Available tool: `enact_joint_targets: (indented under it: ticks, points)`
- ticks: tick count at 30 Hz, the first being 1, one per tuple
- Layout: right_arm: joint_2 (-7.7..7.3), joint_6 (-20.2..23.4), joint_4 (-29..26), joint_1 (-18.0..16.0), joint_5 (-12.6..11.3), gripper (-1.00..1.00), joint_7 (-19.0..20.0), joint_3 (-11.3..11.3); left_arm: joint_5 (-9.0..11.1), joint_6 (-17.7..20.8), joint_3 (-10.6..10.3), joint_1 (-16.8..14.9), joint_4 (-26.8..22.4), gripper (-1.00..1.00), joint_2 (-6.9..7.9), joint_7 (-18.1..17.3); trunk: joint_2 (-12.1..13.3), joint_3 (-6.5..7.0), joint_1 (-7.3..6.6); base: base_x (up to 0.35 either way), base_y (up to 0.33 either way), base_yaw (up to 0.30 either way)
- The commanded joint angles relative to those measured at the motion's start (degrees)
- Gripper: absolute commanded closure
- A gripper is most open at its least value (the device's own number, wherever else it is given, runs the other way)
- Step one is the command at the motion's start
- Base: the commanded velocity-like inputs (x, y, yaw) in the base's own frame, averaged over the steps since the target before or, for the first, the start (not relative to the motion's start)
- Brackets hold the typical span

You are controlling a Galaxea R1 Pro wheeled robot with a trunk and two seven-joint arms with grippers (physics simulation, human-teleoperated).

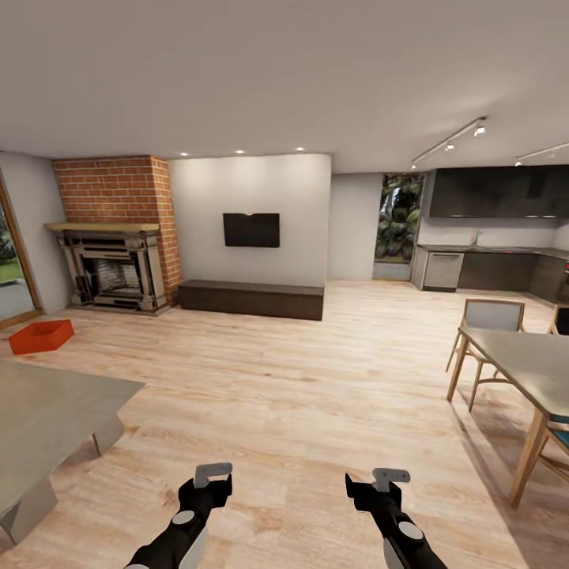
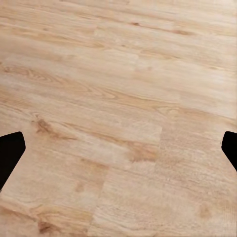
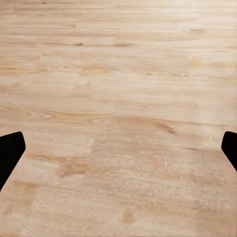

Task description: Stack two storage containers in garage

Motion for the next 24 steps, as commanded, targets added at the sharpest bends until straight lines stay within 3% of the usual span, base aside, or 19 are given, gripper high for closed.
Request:
enact_joint_targets:
  ticks: [1, 24]
  points:
    - [-0.04, -0.25, 0.05, -0.02, -0.60, -1.00, -0.23, 0.26, -0.17, -0.21, 0.28, -0.03, 0.07, -1.00, -0.03, 0.05, -0.03, -0.02, 0.05, 0.331, 0.000, 0.000]
    - [-0.04, -0.25, 0.06, -0.02, -0.60, -1.00, -0.23, 0.26, -0.17, -0.21, 0.28, -0.03, 0.03, -1.00, 0.04, 0.04, -0.03, -0.02, 0.05, 0.331, 0.000, 0.000]
